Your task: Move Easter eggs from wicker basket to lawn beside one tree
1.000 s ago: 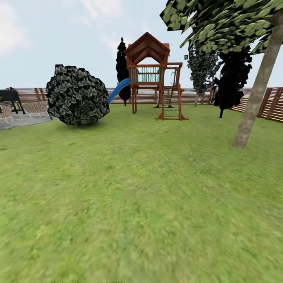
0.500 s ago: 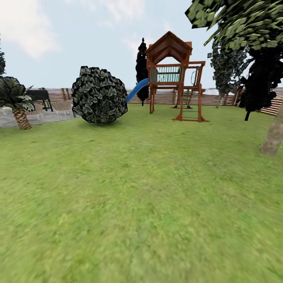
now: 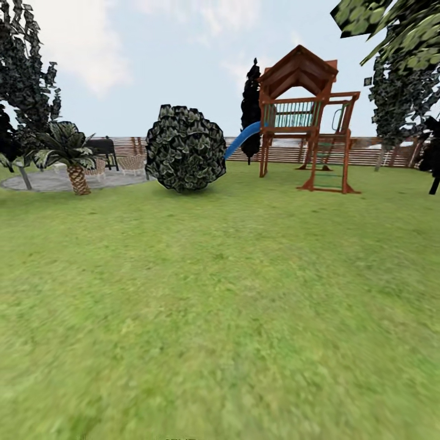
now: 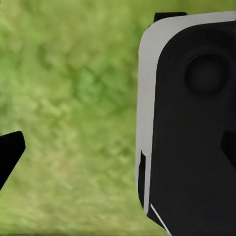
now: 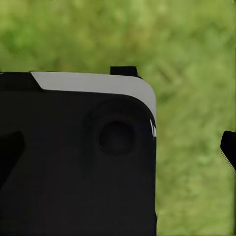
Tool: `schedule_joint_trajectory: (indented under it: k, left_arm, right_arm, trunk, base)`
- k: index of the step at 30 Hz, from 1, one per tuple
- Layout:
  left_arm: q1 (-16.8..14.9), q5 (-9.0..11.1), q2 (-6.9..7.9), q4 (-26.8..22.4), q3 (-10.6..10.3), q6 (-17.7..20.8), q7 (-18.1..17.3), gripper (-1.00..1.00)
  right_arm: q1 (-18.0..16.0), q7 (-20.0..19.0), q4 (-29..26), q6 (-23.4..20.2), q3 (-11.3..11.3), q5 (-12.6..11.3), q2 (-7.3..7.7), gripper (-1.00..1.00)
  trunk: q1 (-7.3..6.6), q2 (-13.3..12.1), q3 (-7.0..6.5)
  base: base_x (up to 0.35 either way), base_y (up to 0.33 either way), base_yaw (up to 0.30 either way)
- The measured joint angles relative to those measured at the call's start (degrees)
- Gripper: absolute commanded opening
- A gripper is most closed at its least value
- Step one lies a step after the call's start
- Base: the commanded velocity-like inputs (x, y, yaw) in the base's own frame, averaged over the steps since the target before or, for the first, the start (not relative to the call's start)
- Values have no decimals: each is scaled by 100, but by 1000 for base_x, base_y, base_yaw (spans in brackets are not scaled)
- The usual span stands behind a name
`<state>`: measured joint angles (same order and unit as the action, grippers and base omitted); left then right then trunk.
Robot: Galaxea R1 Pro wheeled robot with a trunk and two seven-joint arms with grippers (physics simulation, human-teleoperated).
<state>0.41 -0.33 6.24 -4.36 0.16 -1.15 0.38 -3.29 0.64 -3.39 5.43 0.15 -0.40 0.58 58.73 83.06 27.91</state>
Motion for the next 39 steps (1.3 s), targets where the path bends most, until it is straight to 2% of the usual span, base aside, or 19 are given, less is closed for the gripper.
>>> schedule_joint_trajectory:
  k: [39]
  left_arm:
    - [0, 0, 0, -1, 0, 0, 2, 100]
  right_arm:
    - [1, 0, 0, 0, 0, 0, 3, 100]
  trunk:
    - [0, 0, 0]
  base:
    - [0, 0, 299]
